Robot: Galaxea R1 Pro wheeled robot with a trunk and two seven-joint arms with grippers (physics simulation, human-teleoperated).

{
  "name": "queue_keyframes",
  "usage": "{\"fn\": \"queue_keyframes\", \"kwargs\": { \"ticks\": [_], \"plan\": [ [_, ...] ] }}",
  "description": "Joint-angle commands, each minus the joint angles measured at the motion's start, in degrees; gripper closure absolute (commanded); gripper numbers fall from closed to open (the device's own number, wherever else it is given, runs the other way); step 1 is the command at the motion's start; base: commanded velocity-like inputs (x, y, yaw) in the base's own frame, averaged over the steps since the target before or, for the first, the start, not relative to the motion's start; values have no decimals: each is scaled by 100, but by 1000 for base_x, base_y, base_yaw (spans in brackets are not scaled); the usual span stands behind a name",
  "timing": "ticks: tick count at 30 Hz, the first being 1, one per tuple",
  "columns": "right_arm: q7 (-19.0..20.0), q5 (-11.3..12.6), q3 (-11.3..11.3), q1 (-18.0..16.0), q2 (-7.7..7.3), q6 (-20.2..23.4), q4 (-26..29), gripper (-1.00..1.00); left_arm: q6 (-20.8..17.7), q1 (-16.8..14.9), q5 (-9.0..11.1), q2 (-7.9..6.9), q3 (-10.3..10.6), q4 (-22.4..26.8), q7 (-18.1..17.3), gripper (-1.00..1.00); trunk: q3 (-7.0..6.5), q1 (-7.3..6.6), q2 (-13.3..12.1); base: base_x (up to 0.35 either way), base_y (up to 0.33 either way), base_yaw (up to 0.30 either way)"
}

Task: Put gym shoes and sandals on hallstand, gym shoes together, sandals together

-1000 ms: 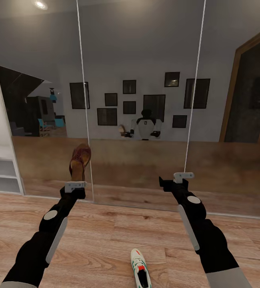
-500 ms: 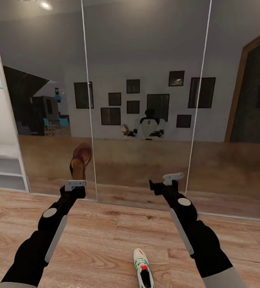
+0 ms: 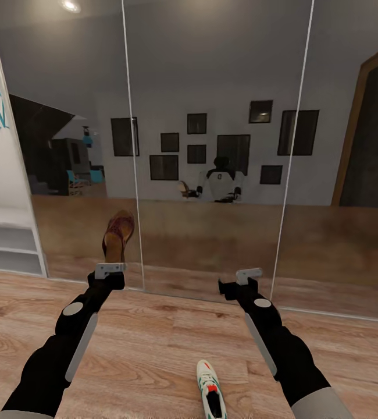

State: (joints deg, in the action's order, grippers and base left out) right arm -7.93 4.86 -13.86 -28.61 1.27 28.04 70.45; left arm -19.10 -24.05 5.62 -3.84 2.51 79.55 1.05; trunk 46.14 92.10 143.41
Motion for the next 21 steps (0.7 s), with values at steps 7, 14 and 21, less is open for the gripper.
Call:
{"fn": "queue_keyframes", "kwargs": {
  "ticks": [7, 14, 21],
  "plan": [
    [-50, 188, -5, -5, -3, -164, -870, -100, -19, -4, 53, -3, 10, 8, 13, 100, 216, 16, 14, 0, 0, 106],
    [-56, 798, -18, -5, 4, -1280, -1719, -100, -15, -4, 53, -3, 12, 8, 12, 100, 430, 34, 23, 0, 0, 125],
    [-59, 917, -20, -5, 5, -1856, -2180, -100, -14, -4, 53, -3, 16, 8, 10, 100, 601, 47, 30, 0, 0, 128]
  ]
}}
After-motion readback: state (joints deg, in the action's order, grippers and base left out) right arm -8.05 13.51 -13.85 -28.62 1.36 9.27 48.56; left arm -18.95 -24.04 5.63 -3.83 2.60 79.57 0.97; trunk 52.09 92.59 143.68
